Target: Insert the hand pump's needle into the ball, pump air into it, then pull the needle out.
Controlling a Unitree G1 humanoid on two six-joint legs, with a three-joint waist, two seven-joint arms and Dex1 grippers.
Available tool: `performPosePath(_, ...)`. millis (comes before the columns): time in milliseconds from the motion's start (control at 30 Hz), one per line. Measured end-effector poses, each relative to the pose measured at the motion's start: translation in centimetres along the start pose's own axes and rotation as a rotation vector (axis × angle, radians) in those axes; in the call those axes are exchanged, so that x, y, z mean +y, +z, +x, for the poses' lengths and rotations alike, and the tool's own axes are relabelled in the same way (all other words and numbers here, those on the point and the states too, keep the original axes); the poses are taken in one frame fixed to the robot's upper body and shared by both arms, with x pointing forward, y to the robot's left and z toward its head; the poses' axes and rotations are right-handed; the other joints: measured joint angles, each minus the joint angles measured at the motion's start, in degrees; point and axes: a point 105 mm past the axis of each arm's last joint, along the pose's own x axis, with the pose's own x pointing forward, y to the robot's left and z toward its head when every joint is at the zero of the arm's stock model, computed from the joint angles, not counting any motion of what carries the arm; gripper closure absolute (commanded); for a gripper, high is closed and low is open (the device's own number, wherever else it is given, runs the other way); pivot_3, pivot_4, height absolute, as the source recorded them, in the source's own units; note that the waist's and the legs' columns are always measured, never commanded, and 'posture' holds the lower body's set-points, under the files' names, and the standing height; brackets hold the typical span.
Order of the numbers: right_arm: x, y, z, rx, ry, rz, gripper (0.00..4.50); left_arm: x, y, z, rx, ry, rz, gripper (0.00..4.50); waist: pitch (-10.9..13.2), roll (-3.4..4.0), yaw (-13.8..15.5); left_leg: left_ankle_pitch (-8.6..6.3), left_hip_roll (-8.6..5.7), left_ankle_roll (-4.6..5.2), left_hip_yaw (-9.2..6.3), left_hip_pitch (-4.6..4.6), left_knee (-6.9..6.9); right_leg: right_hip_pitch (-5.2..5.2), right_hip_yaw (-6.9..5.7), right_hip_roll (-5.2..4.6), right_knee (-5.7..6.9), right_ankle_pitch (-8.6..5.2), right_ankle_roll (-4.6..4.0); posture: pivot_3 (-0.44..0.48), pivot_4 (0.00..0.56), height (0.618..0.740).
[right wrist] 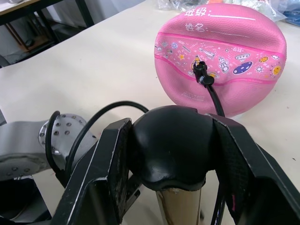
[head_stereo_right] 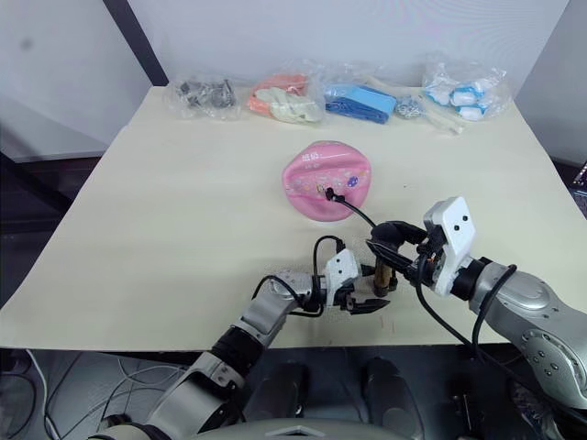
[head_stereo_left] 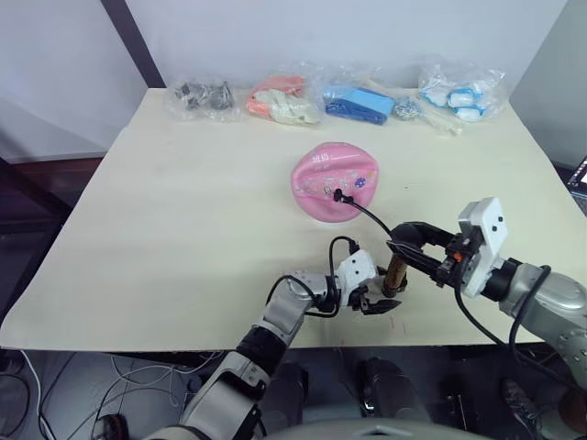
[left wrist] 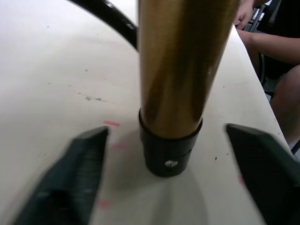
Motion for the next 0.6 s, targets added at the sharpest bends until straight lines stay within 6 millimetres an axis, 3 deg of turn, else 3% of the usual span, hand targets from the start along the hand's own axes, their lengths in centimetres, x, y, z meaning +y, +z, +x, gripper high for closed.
performPosePath(33, 0.0, 0.0, 0.0, -0.001, -0.001, 0.002, 2.52, -0.1, -0.2, 0.1, 0.004, 0.002, 0.016, 1.68, 0.00, 0.00, 0.01, 0.00, 0.00, 0.00, 0.00, 0.00, 0.00, 0.00, 0.00, 0.00, 0.00, 0.00, 0.00, 0.000, 0.150, 0.740)
performPosePath(167, 0.1, -0.1, 0.0, -0.007, -0.002, 0.016, 2.52, 0.1, -0.9, 0.3, 0.015, 0.022, 0.034, 3.46, 0.00, 0.00, 0.02, 0.00, 0.00, 0.00, -0.01, -0.01, 0.00, 0.00, 0.00, 0.00, 0.00, 0.00, 0.00, 0.000, 0.150, 0.740)
performPosePath(433, -0.2, 0.0, -0.1, -0.012, -0.020, 0.020, 2.52, 0.6, -0.9, 0.7, 0.007, 0.025, 0.064, 3.48, 0.00, 0.00, 0.03, 0.00, -0.01, 0.00, 0.00, -0.01, 0.00, 0.00, 0.00, 0.00, 0.00, 0.00, 0.01, 0.000, 0.150, 0.740)
performPosePath(600, -0.7, 0.4, -0.6, -0.021, -0.046, 0.002, 2.52, 2.0, -0.2, 0.9, 0.024, 0.025, 0.116, 3.48, 0.00, 0.00, 0.02, 0.00, -0.03, 0.00, 0.01, -0.01, 0.00, 0.00, 0.00, 0.00, 0.00, 0.00, 0.01, 0.000, 0.150, 0.740)
